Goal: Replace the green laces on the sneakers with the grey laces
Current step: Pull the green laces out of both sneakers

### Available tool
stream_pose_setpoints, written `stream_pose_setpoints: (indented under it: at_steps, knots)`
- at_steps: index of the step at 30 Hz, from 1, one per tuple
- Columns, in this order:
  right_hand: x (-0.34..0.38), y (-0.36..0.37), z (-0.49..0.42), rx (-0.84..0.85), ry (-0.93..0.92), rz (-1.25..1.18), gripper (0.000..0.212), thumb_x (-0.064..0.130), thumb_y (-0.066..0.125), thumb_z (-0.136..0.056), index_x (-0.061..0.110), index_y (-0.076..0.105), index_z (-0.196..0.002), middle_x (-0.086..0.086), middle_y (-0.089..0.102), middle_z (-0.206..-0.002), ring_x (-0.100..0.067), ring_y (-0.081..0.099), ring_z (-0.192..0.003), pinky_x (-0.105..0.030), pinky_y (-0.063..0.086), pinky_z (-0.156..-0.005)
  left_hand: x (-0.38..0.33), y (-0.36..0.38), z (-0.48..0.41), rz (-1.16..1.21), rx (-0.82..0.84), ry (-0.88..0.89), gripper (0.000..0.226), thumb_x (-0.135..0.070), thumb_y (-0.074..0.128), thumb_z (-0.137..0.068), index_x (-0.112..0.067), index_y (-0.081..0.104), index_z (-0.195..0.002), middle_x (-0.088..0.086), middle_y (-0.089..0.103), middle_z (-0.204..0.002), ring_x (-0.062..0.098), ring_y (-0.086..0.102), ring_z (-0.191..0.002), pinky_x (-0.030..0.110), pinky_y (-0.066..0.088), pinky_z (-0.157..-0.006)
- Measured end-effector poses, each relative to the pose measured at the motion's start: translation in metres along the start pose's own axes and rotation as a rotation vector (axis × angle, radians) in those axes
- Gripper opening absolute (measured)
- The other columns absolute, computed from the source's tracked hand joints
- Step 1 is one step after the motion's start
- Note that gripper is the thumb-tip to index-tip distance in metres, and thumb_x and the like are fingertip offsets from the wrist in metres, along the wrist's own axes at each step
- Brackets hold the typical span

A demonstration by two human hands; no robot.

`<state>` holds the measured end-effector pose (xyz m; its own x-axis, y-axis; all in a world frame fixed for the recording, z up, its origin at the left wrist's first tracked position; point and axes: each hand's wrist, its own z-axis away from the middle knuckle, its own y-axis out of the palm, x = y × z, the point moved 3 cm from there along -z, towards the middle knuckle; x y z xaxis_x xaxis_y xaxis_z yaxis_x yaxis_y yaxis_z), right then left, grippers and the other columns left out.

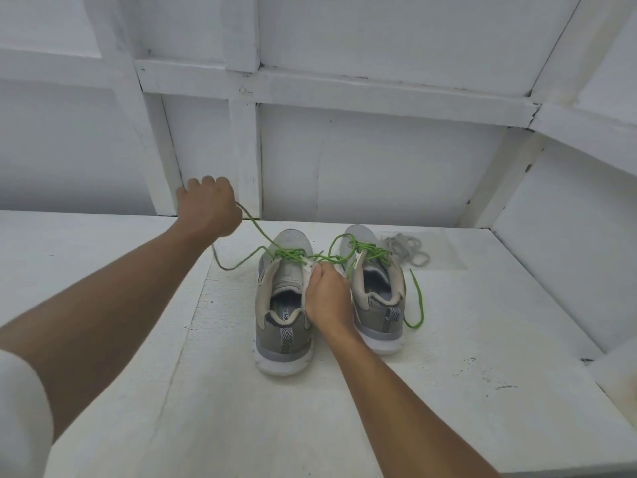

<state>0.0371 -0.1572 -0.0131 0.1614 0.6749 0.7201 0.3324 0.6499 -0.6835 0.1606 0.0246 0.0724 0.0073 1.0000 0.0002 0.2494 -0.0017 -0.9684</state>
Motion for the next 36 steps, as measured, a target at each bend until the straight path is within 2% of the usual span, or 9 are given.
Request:
stream_pose_setpoints:
  at_steps: [3,6,8,11,14,20,23,30,36]
  knots:
    - [0.0,0.001,0.0,0.004,0.007,0.01,0.037,0.028,0.026,-0.105,0.005,0.056,-0.103,-0.012,0.06,-0.102,-0.025,0.052,-0.087,-0.029,0.032,-0.07,-0.026,0.01,0.013,0.116,0.072,0.121,0.049,-0.033,0.056,-0.09,-0.006,0.045,-0.13,0.017,0.052,-0.128,0.037,0.047,-0.118,0.043,0.04,-0.096]
    - [0.001,0.0,0.0,0.005,0.007,0.005,0.037,0.027,0.026,-0.105,0.004,0.056,-0.102,-0.013,0.06,-0.102,-0.025,0.051,-0.086,-0.029,0.032,-0.069,-0.06,0.023,0.035,0.306,0.237,0.343,0.036,-0.033,0.058,-0.088,-0.018,0.062,-0.12,0.006,0.063,-0.119,0.026,0.055,-0.113,0.04,0.047,-0.096]
    - [0.001,-0.001,0.0,0.006,0.008,-0.008,0.036,0.026,0.027,-0.105,0.004,0.055,-0.102,-0.014,0.06,-0.103,-0.027,0.052,-0.088,-0.029,0.03,-0.069,-0.077,0.034,0.049,0.28,0.336,0.406,0.028,-0.034,0.057,-0.089,-0.023,0.065,-0.113,0.003,0.064,-0.113,0.025,0.058,-0.108,0.036,0.048,-0.092]
    - [0.002,-0.002,0.001,0.009,0.002,-0.028,0.035,0.025,0.028,-0.105,0.003,0.056,-0.101,-0.014,0.06,-0.103,-0.021,0.044,-0.081,-0.028,0.028,-0.068,-0.087,0.041,0.054,0.215,0.28,0.435,0.019,-0.028,0.054,-0.092,-0.022,0.063,-0.108,0.004,0.064,-0.109,0.025,0.057,-0.101,0.033,0.044,-0.082]
    - [0.002,-0.002,0.001,0.008,0.0,-0.012,0.036,0.026,0.028,-0.105,0.004,0.056,-0.102,-0.013,0.06,-0.102,-0.02,0.043,-0.079,-0.028,0.03,-0.068,-0.083,0.035,0.049,0.184,0.207,0.455,0.017,-0.026,0.053,-0.093,-0.023,0.065,-0.104,0.004,0.066,-0.106,0.024,0.058,-0.099,0.033,0.045,-0.084]
    - [-0.002,0.0,0.0,-0.003,0.009,-0.022,0.037,0.027,0.027,-0.105,0.004,0.056,-0.101,-0.012,0.061,-0.1,-0.021,0.047,-0.081,-0.029,0.032,-0.07,-0.047,0.008,0.025,0.195,-0.002,0.321,0.017,-0.01,0.048,-0.091,-0.012,0.06,-0.103,0.012,0.064,-0.104,0.032,0.056,-0.097,0.039,0.045,-0.081]
    - [-0.002,0.002,-0.001,-0.006,0.009,-0.016,0.036,0.027,0.028,-0.105,0.004,0.056,-0.1,-0.012,0.06,-0.1,-0.022,0.046,-0.081,-0.029,0.032,-0.069,-0.022,0.002,0.013,0.207,-0.026,0.269,0.016,-0.009,0.049,-0.088,-0.011,0.061,-0.099,0.012,0.065,-0.1,0.034,0.057,-0.094,0.039,0.047,-0.079]
    - [-0.002,0.002,-0.001,0.0,0.007,-0.018,0.036,0.027,0.027,-0.105,0.004,0.055,-0.101,-0.013,0.061,-0.102,-0.026,0.052,-0.087,-0.029,0.032,-0.07,-0.002,0.015,0.026,0.228,0.091,0.188,0.014,-0.02,0.061,-0.085,-0.019,0.068,-0.097,0.003,0.065,-0.102,0.027,0.06,-0.093,0.036,0.052,-0.076]
    - [-0.002,0.001,-0.002,0.008,0.001,-0.015,0.037,0.027,0.027,-0.105,0.003,0.056,-0.104,-0.014,0.06,-0.104,-0.029,0.054,-0.094,-0.029,0.032,-0.072,-0.006,0.039,0.045,0.149,0.292,0.19,0.011,-0.022,0.065,-0.084,-0.02,0.072,-0.092,0.004,0.065,-0.098,0.024,0.062,-0.086,0.031,0.052,-0.07]
